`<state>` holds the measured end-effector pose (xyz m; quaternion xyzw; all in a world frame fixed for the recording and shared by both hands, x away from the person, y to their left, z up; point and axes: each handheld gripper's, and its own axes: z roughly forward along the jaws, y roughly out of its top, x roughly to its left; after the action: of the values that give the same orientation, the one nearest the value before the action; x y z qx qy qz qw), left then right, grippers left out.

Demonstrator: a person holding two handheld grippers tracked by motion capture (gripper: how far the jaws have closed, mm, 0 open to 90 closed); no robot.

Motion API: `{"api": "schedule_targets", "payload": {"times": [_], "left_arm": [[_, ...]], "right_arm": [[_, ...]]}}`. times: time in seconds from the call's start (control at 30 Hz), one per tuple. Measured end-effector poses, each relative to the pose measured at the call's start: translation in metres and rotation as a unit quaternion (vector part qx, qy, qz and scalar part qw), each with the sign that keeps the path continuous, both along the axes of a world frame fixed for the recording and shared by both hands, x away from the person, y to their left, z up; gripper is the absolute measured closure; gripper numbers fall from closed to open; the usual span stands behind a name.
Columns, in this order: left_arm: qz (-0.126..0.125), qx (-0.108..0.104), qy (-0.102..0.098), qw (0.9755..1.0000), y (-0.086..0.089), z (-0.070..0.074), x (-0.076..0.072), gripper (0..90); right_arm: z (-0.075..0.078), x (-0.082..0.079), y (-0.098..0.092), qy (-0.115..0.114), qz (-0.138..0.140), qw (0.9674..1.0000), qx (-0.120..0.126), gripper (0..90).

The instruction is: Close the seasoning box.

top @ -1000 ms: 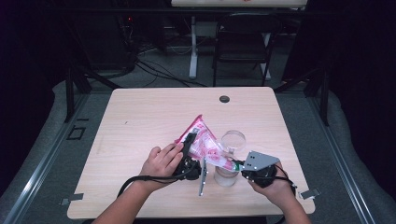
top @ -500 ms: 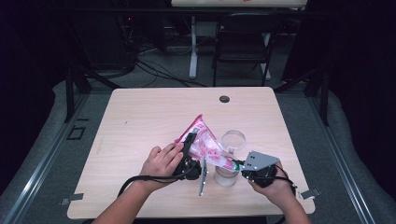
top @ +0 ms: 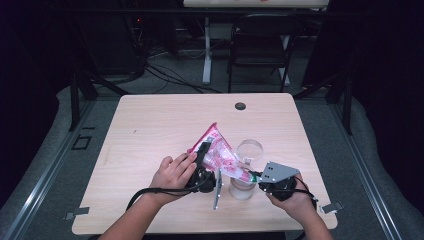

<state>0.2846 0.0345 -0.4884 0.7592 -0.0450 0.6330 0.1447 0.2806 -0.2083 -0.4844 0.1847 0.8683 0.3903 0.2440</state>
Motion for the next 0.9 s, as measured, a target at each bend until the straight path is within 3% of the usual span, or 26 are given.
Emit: {"api": "schedule_targets", "payload": {"times": [0.9], "left_arm": [[-0.003, 0.008, -0.001, 1.0000, -0.0009, 0.0025, -0.0001, 65.0]], "right_arm": [[-0.0001, 0.0001, -0.0004, -0.002, -0.001, 1.0000, -0.001, 90.0]]}}
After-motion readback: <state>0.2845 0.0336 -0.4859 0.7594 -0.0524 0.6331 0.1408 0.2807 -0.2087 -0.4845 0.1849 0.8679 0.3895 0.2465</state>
